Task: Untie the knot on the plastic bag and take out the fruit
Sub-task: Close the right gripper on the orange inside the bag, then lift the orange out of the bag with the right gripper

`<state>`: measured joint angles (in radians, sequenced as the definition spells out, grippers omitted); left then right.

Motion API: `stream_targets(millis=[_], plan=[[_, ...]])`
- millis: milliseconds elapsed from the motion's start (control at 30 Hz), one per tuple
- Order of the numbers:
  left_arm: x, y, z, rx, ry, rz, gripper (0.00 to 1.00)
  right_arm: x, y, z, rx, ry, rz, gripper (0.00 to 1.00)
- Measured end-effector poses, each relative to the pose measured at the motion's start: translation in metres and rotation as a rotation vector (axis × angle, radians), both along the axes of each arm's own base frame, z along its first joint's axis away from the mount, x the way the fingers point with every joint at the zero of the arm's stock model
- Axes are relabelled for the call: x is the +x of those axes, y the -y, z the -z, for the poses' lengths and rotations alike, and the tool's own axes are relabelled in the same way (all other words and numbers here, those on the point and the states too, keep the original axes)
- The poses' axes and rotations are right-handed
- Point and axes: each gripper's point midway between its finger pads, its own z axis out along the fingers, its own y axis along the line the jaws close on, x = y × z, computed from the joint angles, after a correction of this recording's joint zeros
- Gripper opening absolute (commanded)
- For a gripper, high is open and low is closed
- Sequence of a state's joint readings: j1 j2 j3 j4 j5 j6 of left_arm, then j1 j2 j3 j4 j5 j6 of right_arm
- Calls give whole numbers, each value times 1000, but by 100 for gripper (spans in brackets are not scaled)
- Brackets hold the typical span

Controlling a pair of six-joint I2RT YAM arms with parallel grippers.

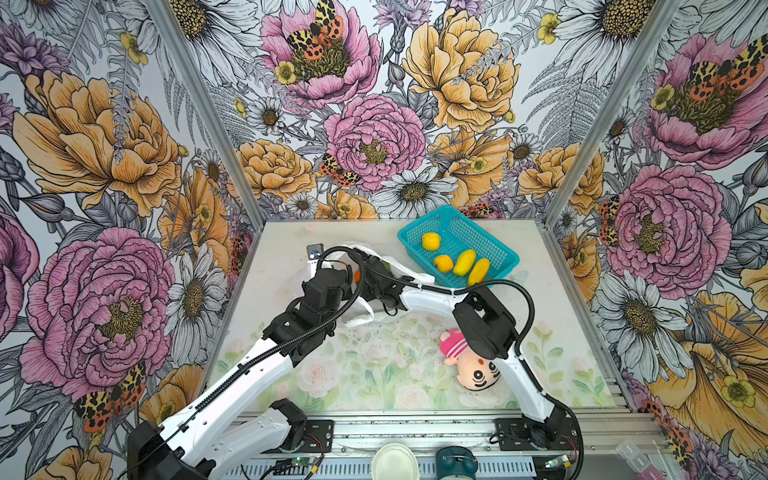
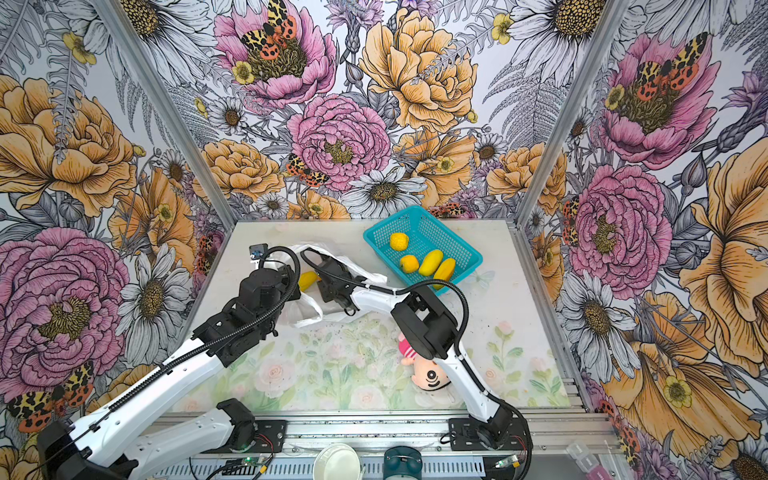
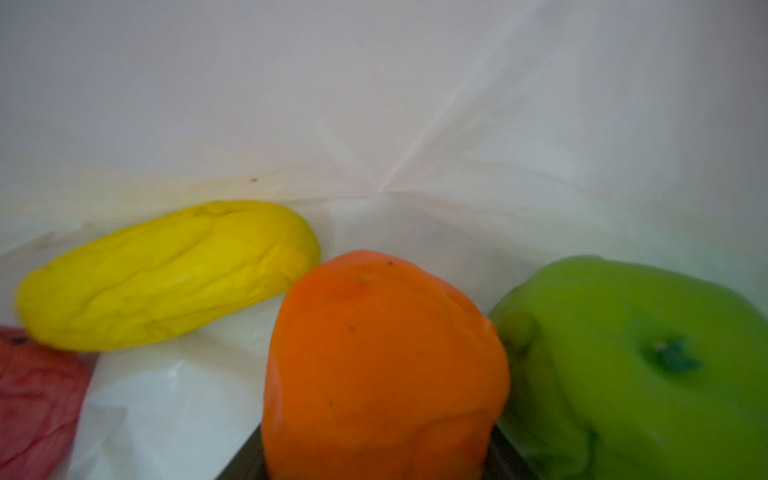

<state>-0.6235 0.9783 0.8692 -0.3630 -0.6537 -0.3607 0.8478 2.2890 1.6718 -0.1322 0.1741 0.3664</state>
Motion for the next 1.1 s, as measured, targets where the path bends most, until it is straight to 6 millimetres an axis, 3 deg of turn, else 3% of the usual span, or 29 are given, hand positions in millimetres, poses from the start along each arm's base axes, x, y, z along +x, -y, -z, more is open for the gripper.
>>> stream_targets(millis=[167, 333, 667, 867, 1100], plan=[[3, -5, 6, 19, -18, -23, 0, -37, 14, -32, 104, 52, -66, 35], [8, -9, 13, 30, -36, -43, 0, -65, 12, -68, 195, 141, -155, 33], [10, -12, 19, 38, -56, -58, 0, -145, 11, -142, 287, 343, -350, 29], [9, -13, 18, 37, -55, -58, 0, -162, 26, -186, 338, 436, -367, 29], [8, -14, 17, 34, -52, -58, 0, -177, 62, -230, 378, 539, -345, 25]])
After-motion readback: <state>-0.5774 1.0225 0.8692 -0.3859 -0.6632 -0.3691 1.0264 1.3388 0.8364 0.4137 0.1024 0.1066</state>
